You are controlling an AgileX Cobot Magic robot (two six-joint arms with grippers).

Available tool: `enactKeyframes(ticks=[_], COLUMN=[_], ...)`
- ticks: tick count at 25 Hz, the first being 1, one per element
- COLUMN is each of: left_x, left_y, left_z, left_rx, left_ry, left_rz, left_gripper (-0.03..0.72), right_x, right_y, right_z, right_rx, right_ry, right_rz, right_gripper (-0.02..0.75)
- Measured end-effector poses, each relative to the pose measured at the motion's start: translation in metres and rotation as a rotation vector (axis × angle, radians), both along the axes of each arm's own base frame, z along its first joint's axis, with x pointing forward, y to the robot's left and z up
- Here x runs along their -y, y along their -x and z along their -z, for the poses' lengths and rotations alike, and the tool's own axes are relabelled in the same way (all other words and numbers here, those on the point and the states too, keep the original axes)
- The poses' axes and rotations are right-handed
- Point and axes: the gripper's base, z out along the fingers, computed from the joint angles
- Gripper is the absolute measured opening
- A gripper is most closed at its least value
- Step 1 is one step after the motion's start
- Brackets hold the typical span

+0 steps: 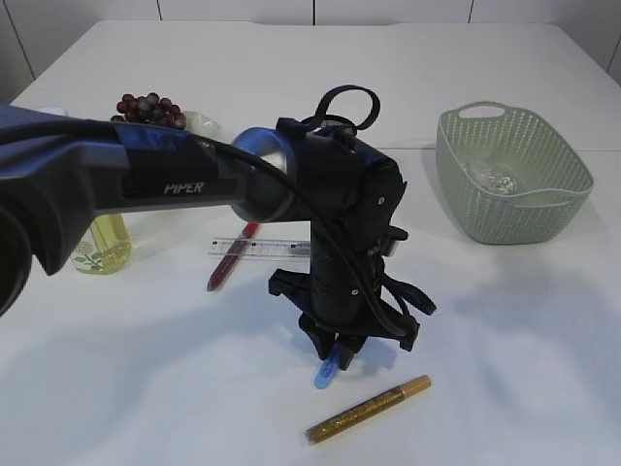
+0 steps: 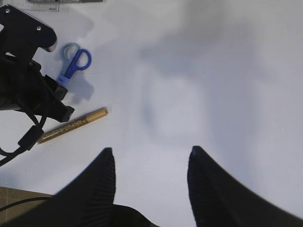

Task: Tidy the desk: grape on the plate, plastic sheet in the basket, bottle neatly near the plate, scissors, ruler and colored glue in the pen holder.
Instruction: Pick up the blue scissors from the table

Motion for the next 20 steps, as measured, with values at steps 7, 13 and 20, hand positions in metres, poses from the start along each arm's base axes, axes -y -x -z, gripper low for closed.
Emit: enactKeyframes(ticks=[7,13,20], left_x=[-0.0005,-0.0039,-0.0043], left_y=[0.0,0.0009,0.0025], left_z=[0.0002,0.0003,0.0003], left_rx=[0.021,0.009,-0.011], left_ry=[-0.025,-0.065,-0.069], left_rz=[0.023,0.029,0.048], left_gripper=[0.141,0.141,0.141], right_x=[0.0,0.0,0.0], right_y=[0.0,0.0,0.0], right_z=[0.0,0.0,0.0], right_rx=[0.0,0.0,0.0], right_ry=[0.0,0.0,0.0], right_rz=[0.0,0.0,0.0], right_gripper=[0.399,0.399,0.399])
